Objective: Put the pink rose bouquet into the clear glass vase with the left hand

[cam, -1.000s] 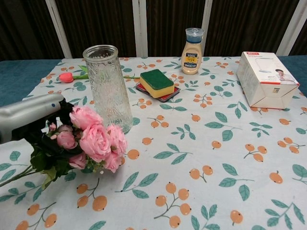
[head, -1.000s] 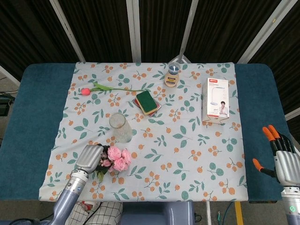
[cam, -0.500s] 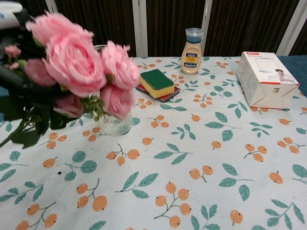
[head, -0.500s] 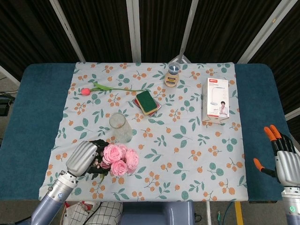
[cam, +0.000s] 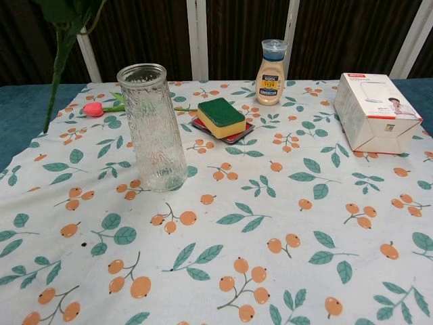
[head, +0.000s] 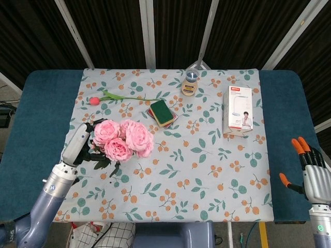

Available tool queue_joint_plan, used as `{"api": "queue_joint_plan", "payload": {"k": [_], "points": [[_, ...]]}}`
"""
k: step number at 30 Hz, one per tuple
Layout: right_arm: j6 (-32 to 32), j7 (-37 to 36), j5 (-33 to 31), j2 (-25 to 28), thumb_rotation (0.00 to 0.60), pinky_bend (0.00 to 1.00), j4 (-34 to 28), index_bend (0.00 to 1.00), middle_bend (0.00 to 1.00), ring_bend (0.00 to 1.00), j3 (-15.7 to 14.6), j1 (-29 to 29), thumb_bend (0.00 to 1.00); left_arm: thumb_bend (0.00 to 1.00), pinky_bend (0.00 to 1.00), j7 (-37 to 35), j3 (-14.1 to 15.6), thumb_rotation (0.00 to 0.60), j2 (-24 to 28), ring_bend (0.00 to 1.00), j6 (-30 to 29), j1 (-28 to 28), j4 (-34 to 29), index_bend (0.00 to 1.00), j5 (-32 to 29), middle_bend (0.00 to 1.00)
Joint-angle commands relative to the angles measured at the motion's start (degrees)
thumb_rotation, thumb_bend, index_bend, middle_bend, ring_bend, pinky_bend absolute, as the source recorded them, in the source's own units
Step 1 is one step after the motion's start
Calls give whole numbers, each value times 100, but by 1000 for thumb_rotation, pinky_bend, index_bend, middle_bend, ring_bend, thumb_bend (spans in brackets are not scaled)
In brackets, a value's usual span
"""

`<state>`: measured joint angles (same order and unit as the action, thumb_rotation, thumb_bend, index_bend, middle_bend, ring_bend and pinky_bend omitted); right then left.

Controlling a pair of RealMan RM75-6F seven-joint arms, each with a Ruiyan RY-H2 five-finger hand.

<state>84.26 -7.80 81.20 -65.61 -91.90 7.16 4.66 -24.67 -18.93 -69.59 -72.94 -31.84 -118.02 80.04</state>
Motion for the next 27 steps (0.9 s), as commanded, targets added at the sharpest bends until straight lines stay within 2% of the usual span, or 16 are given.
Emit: {"api": "queue_joint_plan", "payload": {"k": [1,12,21,27], "points": [[-2,13,-28,-28,600,61,30,95,0,11,21,9,282,358,528,-498,-274,600,-31,436,272,-252,274,554,-233,534],[34,-346,-61,-146,600,61,249,95,0,11,109,18,282,357,528,-1025,-933,600,-205,436,770,-870,729,554,-791,536],[-47,-569,-205,-245,600,61,510,96,0,11,194,49,282,357,528,-1102,-1274,600,-229,436,1019,-1210,997,554,-1103,539],[-157,-677,-314,-246,600,61,585,96,0,11,202,45,282,352,528,-1092,-1337,600,-177,436,1126,-1301,1243,554,-1202,540]]}}
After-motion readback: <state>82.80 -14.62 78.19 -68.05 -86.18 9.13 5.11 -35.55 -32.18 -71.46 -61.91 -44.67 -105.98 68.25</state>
